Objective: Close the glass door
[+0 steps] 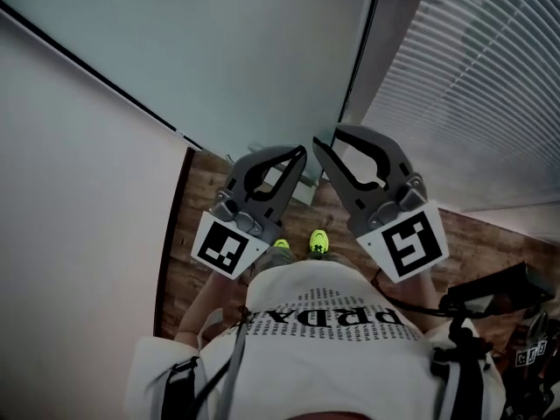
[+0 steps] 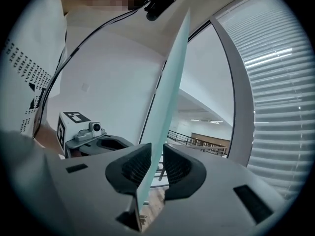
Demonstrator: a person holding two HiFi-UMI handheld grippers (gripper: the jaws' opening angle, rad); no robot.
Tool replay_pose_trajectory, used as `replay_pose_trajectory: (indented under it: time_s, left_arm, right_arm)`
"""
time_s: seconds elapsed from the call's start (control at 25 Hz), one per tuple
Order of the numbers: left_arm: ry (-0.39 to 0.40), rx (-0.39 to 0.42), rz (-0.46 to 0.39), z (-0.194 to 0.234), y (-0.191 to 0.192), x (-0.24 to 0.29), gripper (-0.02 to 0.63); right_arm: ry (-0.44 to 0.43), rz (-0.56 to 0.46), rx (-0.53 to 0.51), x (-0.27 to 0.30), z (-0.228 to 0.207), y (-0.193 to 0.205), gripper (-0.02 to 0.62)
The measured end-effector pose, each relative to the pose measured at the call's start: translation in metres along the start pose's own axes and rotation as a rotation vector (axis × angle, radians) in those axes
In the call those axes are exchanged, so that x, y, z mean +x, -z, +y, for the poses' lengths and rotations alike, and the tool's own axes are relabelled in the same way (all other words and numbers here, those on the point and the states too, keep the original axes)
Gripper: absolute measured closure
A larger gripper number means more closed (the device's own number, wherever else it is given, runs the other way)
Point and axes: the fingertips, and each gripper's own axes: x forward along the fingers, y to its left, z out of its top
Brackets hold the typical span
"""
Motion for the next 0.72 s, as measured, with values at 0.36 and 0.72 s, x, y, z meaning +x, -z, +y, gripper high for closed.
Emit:
replay_pose_trajectory:
  time_s: [0.36, 0.72]
  left_arm:
    - [0.000, 0.015, 0.012, 0.0001, -0.0064, 0.0021, 0.614]
    - [0.053, -0.013, 0.056, 0.0006, -0.0074, 0.0022, 0.614]
  right_arm:
    - [-0.016, -0.010, 0.033, -0.0058, -0.0020, -0.0018, 0.535]
    - [0.004, 0.012, 0.071, -0.0025, -0.0034, -0.0031, 0.535]
